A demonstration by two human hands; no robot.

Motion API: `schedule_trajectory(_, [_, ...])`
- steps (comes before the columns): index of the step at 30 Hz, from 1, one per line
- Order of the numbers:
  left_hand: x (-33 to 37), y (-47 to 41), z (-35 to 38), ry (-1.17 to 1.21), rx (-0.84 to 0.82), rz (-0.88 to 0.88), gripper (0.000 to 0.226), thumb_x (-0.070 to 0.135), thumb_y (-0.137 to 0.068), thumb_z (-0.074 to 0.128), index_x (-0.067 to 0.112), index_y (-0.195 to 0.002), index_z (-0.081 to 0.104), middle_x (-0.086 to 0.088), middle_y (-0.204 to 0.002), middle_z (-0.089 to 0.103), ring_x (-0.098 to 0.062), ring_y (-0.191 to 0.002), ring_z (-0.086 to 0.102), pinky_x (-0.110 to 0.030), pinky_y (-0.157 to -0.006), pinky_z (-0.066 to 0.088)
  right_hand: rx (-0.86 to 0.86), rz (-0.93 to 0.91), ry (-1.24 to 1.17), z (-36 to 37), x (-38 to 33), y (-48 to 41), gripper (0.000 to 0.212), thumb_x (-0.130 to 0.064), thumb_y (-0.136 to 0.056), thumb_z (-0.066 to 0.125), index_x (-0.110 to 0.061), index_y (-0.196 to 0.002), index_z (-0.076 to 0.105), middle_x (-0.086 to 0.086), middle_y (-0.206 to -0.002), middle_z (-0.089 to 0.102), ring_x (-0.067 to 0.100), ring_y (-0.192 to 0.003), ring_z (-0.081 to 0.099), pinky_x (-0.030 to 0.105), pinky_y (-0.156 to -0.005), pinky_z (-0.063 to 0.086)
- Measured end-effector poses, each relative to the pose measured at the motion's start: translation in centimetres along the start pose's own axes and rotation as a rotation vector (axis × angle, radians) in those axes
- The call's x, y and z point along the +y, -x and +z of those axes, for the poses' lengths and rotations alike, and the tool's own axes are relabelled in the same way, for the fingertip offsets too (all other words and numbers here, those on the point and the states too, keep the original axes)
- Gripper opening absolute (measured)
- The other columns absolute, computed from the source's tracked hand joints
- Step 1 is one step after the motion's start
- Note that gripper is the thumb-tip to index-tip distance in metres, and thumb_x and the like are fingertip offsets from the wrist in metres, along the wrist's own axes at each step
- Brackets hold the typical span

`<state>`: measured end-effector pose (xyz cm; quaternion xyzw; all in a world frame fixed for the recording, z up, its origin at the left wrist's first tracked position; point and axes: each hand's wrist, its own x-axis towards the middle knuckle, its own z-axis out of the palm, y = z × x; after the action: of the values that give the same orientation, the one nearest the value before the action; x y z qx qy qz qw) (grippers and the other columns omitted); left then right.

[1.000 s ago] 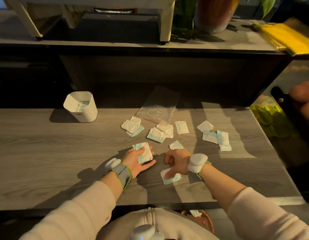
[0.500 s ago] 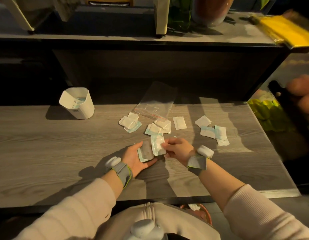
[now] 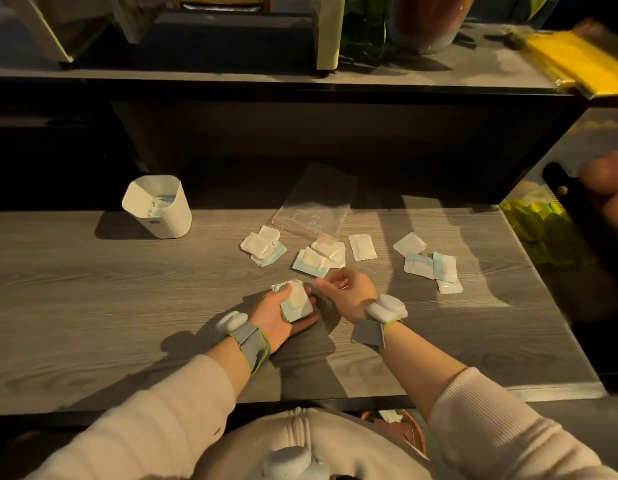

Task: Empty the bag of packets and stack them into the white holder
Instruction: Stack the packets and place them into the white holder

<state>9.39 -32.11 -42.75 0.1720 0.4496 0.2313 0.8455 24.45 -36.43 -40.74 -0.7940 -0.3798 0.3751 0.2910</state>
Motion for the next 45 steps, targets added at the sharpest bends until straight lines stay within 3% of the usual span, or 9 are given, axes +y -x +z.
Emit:
schedule_trajectory(7, [0.7,-0.3,-0.8,0.095,0.034,0.038,0.020,0.020,-0.099,0.044,0.007,-0.102,0.058,-0.011,-0.100,0.062,-0.025,-0.093,0.059,-0.055,-0.089,0.046,0.121,0.076,0.348,-1.6,2.7,-1.4,0.050,-0.030,-0.083,0.065,-0.017,-0.128,0.049,0.013,-0.131,0.046,0.035,-0.122,0.043,0.035,-0.099,0.039])
schedule_trajectory(13, [1.7,-0.6,-0.7,0.116,0.037,0.047,0.020,0.020,-0.099,0.045,0.007,-0.097,0.059,-0.012,-0.100,0.062,-0.025,-0.094,0.059,-0.054,-0.090,0.045,0.079,0.133,0.381,-1.9,2.1,-2.0,0.048,-0.027,-0.076,0.073,-0.016,-0.119,0.056,0.007,-0.115,0.062,0.029,-0.112,0.057,0.029,-0.085,0.047])
schedule_trajectory(18, [4.1,-0.4,-1.0,0.145,0.025,0.051,0.024,0.026,-0.097,0.047,0.006,-0.096,0.061,-0.013,-0.098,0.063,-0.026,-0.093,0.059,-0.055,-0.096,0.043,-0.024,0.209,-0.275,-1.4,-1.3,-2.4,0.010,-0.015,-0.077,0.077,-0.013,-0.080,0.068,0.001,-0.069,0.063,0.020,-0.072,0.059,0.025,-0.061,0.050])
schedule_trajectory(22, [6.5,0.0,-1.6,0.156,0.028,0.076,0.029,0.033,-0.096,0.047,0.011,-0.107,0.062,-0.012,-0.108,0.065,-0.029,-0.100,0.060,-0.052,-0.091,0.047,-0.171,0.131,-0.697,0.4,-5.7,-1.8,0.012,0.007,-0.084,0.062,-0.005,-0.082,0.064,0.010,-0.078,0.066,0.020,-0.076,0.064,0.024,-0.067,0.058])
schedule_trajectory(25, [9.0,0.8,-2.2,0.131,0.033,0.097,0.038,0.038,-0.097,0.041,0.015,-0.122,0.058,-0.014,-0.123,0.062,-0.034,-0.116,0.056,-0.052,-0.099,0.044,-0.254,0.080,-0.667,2.0,-9.5,-1.7,0.014,0.005,-0.081,0.066,-0.008,-0.086,0.066,0.011,-0.085,0.070,0.023,-0.082,0.068,0.031,-0.077,0.059])
schedule_trajectory(32, [15.3,2.8,-4.8,0.035,0.062,0.168,0.051,0.046,-0.097,0.027,0.013,-0.112,0.063,-0.010,-0.105,0.071,-0.026,-0.089,0.062,-0.034,-0.075,0.048,-0.262,0.028,-0.540,7.2,-16.9,-2.2,0.016,0.003,-0.076,0.073,-0.002,-0.089,0.065,0.018,-0.095,0.071,0.030,-0.089,0.069,0.034,-0.077,0.058])
schedule_trajectory(37, [18.9,4.2,-7.3,-0.030,0.038,0.229,0.035,0.032,-0.096,0.043,0.012,-0.105,0.070,-0.006,-0.093,0.075,-0.022,-0.085,0.064,-0.035,-0.079,0.051,-0.206,-0.074,-0.340,11.1,-20.7,-3.5,0.019,-0.008,-0.072,0.078,-0.011,-0.086,0.065,0.015,-0.093,0.073,0.032,-0.093,0.071,0.049,-0.084,0.058])
schedule_trajectory(41, [20.8,4.1,-8.2,-0.058,0.221,0.383,0.031,0.014,-0.094,0.053,0.006,-0.125,0.053,-0.017,-0.107,0.064,-0.025,-0.082,0.063,-0.033,-0.053,0.059,-0.059,-0.217,-0.116,13.8,-23.0,-3.5,0.031,-0.024,-0.076,0.075,-0.015,-0.100,0.056,-0.003,-0.088,0.063,0.014,-0.081,0.063,0.027,-0.074,0.054])
schedule_trajectory(45, [23.5,3.6,-9.6,-0.099,0.317,0.481,0.032,0.020,-0.093,0.056,0.006,-0.123,0.055,-0.016,-0.106,0.066,-0.026,-0.083,0.065,-0.032,-0.063,0.055,-0.003,-0.244,0.020,15.7,-25.3,-3.8,0.049,-0.040,-0.083,0.067,-0.012,-0.120,0.052,0.005,-0.112,0.055,0.021,-0.099,0.058,0.030,-0.083,0.046])
